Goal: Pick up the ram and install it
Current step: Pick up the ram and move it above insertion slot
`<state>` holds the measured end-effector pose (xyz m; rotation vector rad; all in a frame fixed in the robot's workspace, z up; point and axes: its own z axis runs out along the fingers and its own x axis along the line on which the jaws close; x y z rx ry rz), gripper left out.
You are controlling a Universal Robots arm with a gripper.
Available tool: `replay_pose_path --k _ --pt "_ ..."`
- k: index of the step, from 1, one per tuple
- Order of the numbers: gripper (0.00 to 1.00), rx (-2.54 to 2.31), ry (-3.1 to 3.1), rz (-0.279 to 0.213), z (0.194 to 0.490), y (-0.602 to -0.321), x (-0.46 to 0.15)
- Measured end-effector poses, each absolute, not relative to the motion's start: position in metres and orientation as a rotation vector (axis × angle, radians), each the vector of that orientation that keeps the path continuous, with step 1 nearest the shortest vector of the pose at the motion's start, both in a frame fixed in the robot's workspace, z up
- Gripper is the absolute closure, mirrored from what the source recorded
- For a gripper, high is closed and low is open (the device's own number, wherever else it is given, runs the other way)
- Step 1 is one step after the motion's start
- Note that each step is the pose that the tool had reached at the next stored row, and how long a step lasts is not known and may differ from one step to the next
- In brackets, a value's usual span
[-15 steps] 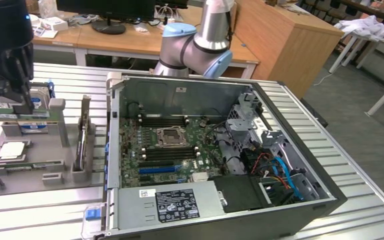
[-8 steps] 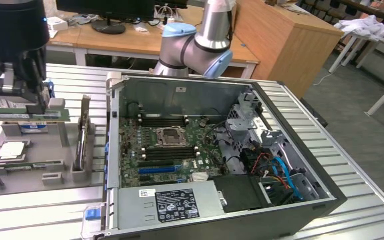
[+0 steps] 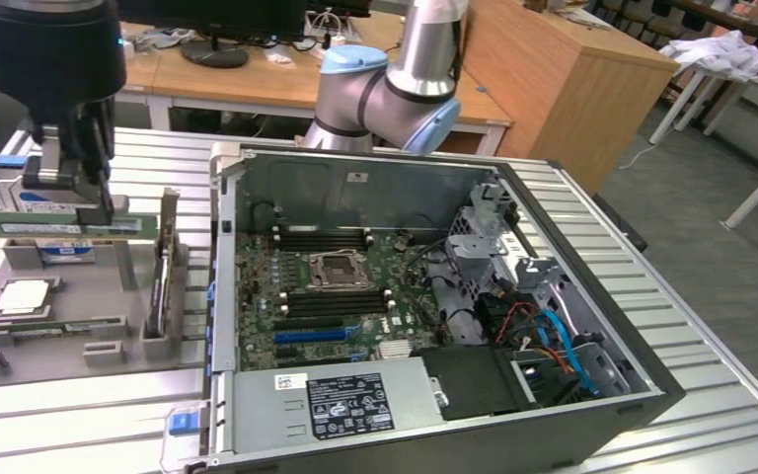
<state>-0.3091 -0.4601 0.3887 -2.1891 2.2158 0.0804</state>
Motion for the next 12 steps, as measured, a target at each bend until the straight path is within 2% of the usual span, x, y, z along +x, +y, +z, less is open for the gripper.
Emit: replay_pose_path --k 12 --pt "0.88 -2.191 2.217 0.084 0.389 -0.46 -0.279"
